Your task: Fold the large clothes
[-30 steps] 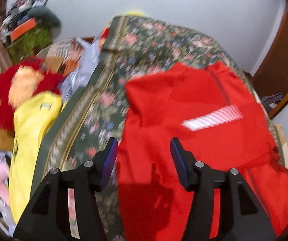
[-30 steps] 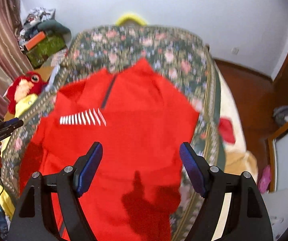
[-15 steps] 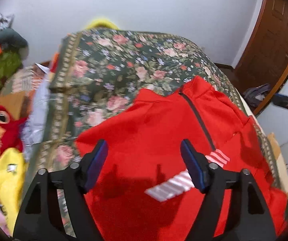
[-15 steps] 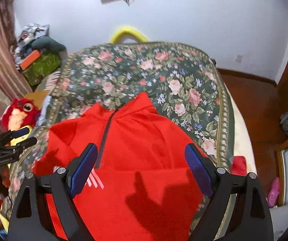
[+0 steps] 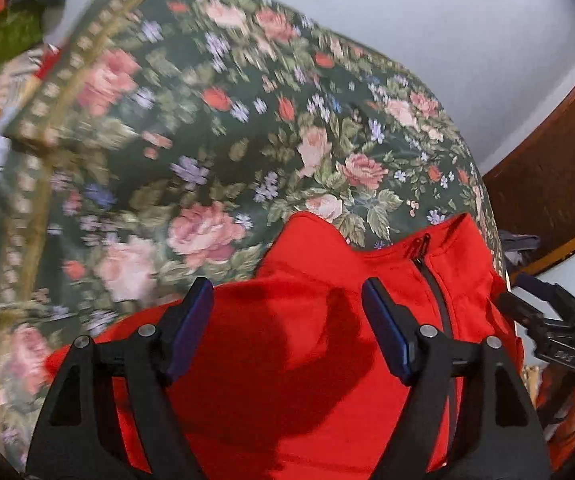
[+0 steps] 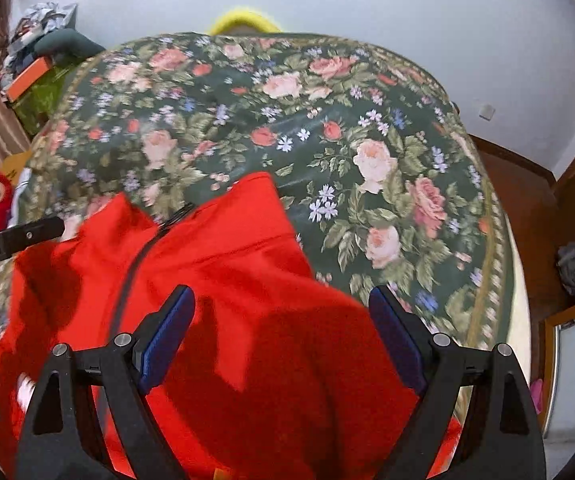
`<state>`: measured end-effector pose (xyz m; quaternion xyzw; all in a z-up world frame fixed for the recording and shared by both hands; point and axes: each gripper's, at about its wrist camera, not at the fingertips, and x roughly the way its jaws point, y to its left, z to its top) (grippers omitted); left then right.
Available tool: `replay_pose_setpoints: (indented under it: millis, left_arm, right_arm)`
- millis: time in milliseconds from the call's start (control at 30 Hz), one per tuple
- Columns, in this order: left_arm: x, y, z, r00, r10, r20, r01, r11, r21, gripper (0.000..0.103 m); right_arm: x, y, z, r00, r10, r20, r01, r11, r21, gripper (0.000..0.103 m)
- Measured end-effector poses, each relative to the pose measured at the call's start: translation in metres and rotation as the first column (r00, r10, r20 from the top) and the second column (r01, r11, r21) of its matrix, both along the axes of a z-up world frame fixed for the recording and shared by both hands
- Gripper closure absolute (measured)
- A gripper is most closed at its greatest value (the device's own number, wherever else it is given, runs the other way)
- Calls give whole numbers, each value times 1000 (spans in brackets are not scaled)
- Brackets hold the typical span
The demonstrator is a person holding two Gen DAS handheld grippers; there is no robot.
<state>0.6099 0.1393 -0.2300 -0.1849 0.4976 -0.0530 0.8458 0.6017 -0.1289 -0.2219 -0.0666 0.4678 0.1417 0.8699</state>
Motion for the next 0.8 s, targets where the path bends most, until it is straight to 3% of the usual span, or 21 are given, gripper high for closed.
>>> replay_pose_setpoints:
  millis: [33,100,167,233,300,333,433,500,567,600,700,800]
  left_arm:
    - [6,-2,-7,1000,-5,-9,5,1000,-3,23]
    - [14,-8,-23,999,18,-37,-18,1000,-4,8]
    - [19,-13,-39,997,27,-68,-29,999,-38,8]
    - [18,-19,-45,999,26,-38,-27,999,-27,8]
    - [15,-22,-45,999,24,-21,-24,1000,-15,9]
    - [15,-22,-45,999,25,-21,-26,999,-24,12]
    - [14,-22,-40,1000,10,-20,-10,999,-48,41]
    - [10,-23,-34,1000,0,-20,-1,999,-49,69]
    - [4,-27,-25,1000,-18,-15,18,1000,-13,83]
    - [-2,-29,-19,1000,-17,-8,17,1000,21,95]
    - [-12,-38,-4,1000,-19,-13,20,996,90,98]
    - [-33,-46,26,998,-51,30,46,988,147,99]
  right_arm:
    - [6,1,-5,1000,-8,-8,8,1000,5,16]
    - [15,1,-15,1000,-10,-23,11,999,39,16]
    - [18,-1,-21,999,-11,-32,14,996,91,18]
    - [19,-7,-27,998,-20,-53,28,987,156,20]
    - [18,-11,-31,997,3,-71,12,977,214,33]
    - [17,-13,-31,997,13,-81,8,968,249,42]
    - [12,-13,-30,997,0,-79,22,959,284,59]
    - [10,-9,-28,997,2,-81,22,953,302,75]
    - [7,-7,-25,996,-5,-90,34,945,324,91]
    - [4,-5,-21,995,-12,-99,44,945,324,91]
    - [-6,-3,-10,995,-32,-97,62,945,323,94]
    - [-27,-5,11,998,-27,-58,44,945,324,94]
